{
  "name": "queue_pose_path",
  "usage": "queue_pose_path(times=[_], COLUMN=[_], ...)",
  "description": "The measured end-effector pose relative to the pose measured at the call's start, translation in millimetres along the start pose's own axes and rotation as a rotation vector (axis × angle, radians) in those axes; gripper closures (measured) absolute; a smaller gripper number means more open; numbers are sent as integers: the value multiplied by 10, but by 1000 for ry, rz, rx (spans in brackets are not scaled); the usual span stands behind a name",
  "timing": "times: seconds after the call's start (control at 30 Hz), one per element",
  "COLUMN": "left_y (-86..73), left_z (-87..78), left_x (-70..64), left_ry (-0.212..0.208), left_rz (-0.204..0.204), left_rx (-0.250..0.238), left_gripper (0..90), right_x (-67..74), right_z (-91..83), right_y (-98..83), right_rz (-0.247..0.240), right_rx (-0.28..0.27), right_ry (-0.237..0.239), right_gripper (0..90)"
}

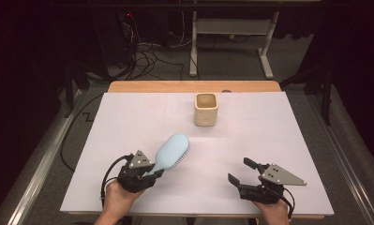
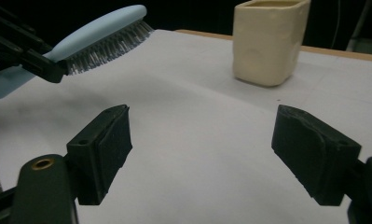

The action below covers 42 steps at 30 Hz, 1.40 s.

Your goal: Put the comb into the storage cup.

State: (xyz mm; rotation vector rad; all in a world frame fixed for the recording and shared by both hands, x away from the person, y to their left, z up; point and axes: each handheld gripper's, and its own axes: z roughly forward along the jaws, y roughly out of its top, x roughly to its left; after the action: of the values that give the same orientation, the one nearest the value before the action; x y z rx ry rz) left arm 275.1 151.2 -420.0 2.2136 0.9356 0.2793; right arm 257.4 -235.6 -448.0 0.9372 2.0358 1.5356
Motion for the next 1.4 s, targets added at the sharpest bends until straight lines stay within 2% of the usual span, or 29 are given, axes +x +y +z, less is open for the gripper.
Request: queue_pose_path(times=[0.43, 0.57, 0.73, 1.0, 1.4], left_y=[53, 75, 90, 103, 133], left_z=[68, 97, 138, 159, 217], left_x=[-124, -163, -199, -248, -335], left_ry=[-28, -40, -51, -57, -73], left_rz=[21, 32, 39, 49, 79], left_rx=[-24, -18, -6, -15, -8], left_gripper=[690, 690, 690, 689, 690], right_x=[192, 272, 350, 415, 415], right_z=[252, 331, 437, 554, 688], right_y=[85, 97, 137, 179, 180], right_rz=[19, -1, 0, 16, 65], right_rx=[14, 18, 17, 30, 64], right_ry=[94, 117, 152, 175, 193], right_gripper=[210, 215, 216, 212, 208])
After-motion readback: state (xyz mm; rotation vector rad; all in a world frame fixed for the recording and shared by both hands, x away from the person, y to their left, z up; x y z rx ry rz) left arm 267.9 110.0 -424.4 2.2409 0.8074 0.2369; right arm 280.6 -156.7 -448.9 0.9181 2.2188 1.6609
